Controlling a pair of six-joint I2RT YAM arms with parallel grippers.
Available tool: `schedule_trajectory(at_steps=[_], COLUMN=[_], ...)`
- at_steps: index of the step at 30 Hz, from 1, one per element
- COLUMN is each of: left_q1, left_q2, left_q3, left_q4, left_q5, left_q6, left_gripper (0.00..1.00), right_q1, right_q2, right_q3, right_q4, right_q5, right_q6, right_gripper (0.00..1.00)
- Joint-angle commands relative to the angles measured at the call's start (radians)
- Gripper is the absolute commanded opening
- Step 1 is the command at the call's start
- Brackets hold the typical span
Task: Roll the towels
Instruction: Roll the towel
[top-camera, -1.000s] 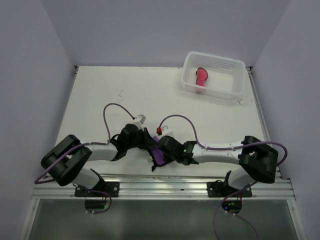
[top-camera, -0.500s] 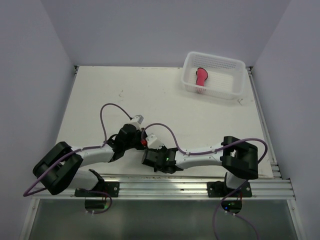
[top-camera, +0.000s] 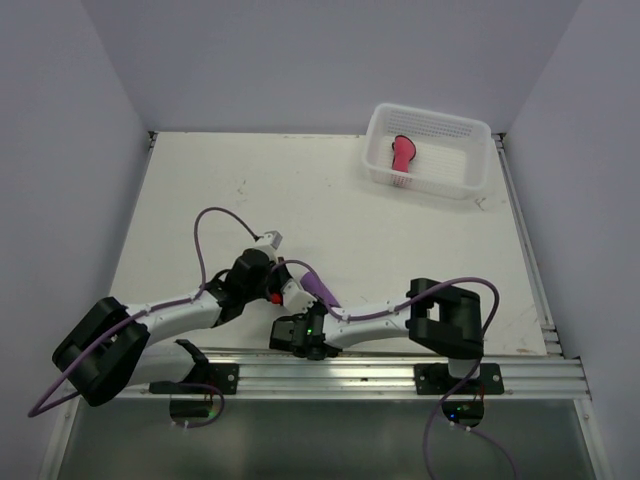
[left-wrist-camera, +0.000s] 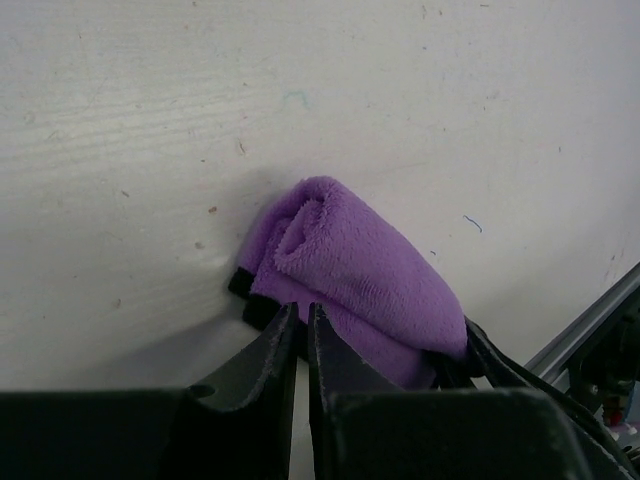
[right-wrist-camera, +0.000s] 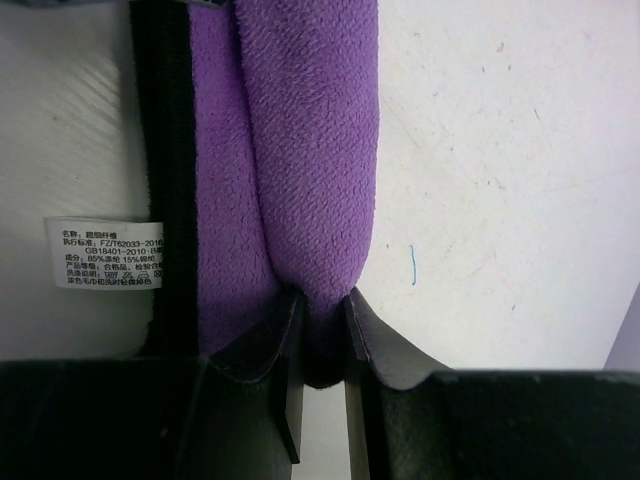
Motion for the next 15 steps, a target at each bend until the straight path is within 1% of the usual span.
schedule_trajectory(at_steps=[1,7,15], left_q1=[0.006,0.008,0.008], left_q2=[-0.022,-0.010,-0.024], left_q3=[0.036,0.052,0.080], left_q4=[0.052,0.118,0.133], left_q5=[0.006,0.075,0.069], left_q6=[-0.009,-0.041,-0.055], left_gripper=[0.13,0.13,0.13], right_q1=[0.022,0.042,0.048], right_q2=[0.048,0.088,0.093], right_q3=[0.028,0.056,0.043], right_q4=[-0.086,-0.105,-0.076], right_q5=[0.031,0.036,0.013], right_q6=[0.011,0.015,0.015], right_gripper=[0.00,0.00,0.00])
